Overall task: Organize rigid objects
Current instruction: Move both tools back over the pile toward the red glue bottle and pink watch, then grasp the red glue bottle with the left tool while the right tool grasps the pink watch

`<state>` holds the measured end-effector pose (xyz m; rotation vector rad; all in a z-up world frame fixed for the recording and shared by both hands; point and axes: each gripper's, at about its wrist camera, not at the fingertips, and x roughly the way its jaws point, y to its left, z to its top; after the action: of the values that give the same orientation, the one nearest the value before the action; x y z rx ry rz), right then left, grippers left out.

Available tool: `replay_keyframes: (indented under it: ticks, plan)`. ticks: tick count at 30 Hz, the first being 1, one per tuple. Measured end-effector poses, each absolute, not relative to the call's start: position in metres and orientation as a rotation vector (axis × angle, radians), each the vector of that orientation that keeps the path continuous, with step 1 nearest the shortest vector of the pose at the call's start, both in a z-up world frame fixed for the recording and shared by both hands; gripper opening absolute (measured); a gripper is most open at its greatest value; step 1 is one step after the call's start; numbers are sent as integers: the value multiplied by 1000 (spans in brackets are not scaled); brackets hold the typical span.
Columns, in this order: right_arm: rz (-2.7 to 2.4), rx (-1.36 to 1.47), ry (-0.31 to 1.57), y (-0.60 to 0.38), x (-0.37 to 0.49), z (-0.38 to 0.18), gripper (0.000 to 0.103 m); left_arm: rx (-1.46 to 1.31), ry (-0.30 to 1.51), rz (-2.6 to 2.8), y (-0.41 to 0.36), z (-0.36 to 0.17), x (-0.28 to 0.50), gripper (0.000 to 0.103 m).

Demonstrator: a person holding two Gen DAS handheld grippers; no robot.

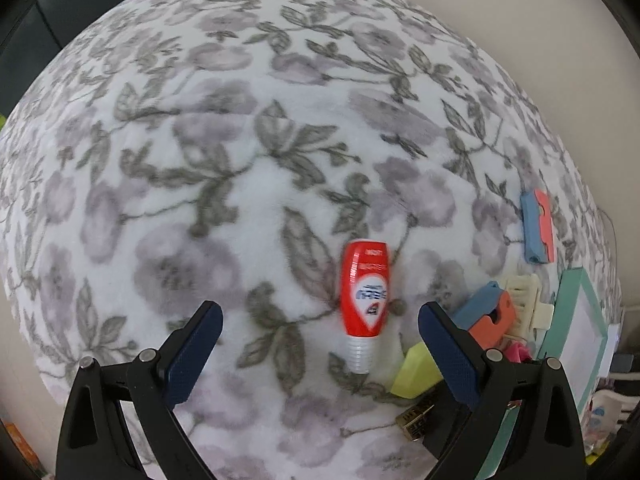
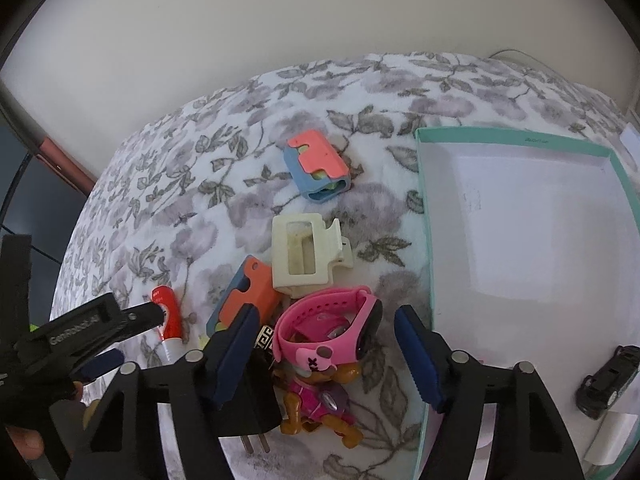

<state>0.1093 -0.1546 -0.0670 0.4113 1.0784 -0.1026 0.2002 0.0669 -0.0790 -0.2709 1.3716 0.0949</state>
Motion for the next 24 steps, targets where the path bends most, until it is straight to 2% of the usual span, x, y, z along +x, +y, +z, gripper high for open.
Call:
replay_keyframes:
  ticks: [3,6,9,11,15,19,24]
  plan:
    - [-112,410,1078,-156,109,-68,69,-250,1375,92,58,-86,204,95]
    - [-104,408,1076,-155,110,-68,68,-230,1387,104,50,-95,210,78]
    - [-95,402,1092,-152,111,-72,59,-197,1388,113,44,-98,210,72]
    - [-101,398,1099,-152,111,-74,59,-180,1379,115,41,-97,210,61]
    - [-95,386,1097,-151,111,-75,58,-143,1377,120,32,-97,208,51]
    - [-92,397,1100,-153,110,-74,57,-131,1373,128,28,-95,207,28]
    - [-92,403,1100,-155,108,-69,57,-135,1375,127,26,-92,206,26]
